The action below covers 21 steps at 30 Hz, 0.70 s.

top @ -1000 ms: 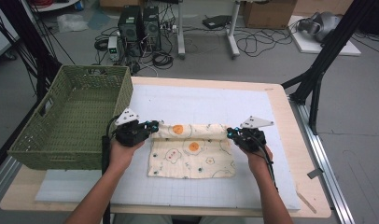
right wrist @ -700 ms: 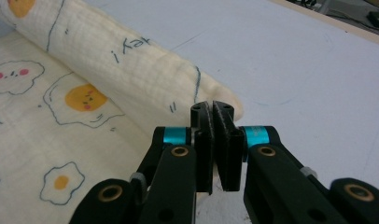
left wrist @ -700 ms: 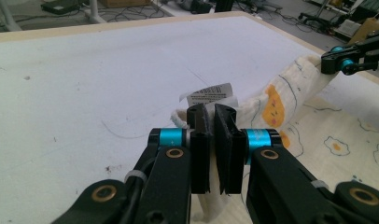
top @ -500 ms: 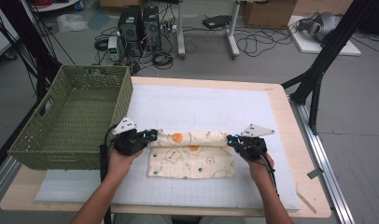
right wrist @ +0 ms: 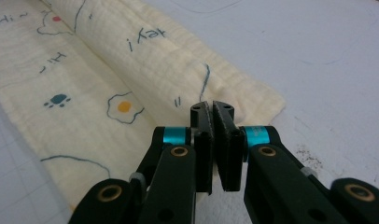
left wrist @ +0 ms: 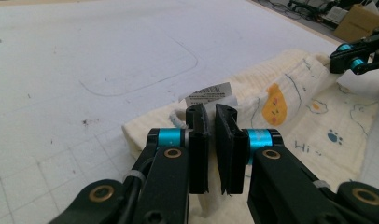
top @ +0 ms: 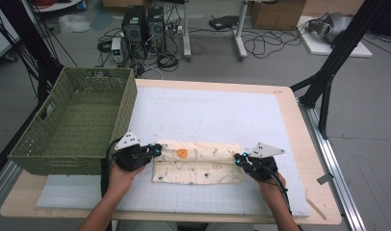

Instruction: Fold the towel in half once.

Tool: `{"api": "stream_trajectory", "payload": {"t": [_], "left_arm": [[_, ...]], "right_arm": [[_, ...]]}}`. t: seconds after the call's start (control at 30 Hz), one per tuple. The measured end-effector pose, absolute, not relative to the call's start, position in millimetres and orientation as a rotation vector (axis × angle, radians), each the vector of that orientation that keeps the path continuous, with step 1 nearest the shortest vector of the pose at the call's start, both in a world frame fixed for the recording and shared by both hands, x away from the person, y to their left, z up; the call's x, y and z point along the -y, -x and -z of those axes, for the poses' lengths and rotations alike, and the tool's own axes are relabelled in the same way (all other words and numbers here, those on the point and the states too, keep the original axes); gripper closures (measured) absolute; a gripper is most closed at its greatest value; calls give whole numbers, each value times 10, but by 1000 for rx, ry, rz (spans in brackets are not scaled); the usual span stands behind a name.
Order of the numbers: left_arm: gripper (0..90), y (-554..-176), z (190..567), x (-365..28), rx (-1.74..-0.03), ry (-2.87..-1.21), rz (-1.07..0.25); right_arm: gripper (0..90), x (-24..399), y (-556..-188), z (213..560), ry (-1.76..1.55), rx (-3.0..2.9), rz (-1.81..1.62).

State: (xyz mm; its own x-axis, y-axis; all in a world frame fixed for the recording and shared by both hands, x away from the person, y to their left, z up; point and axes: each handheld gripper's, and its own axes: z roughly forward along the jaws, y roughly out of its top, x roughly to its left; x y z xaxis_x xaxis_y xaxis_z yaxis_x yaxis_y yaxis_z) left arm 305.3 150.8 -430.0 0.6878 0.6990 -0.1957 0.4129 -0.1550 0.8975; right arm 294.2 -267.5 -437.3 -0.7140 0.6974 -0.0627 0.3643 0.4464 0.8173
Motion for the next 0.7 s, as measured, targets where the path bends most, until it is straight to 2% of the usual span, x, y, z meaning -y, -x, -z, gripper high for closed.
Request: {"api": "stream_trajectory", "payload": {"t": [0.2,0.37,0.5,0.7], "left_arm": [[795,-3006,4353,-1539,-893,-1793,-293],[556,-2991,4289,-1614,-930,-1733,-304],[543,-3000,4281,-1651,-950,-1715,-309],[541,-3025,4299,-1633,-962,-1724,-305]], "right_arm": [[860,2669,-2880,4388,-876,-2333,-1178],[801,2706,-2813,4370,-858,-2342,-1182],[727,2788,-2744,4318,-874,-2327,-1208],[672,2951,-2625,4186,-877,-2251,-1276]]}}
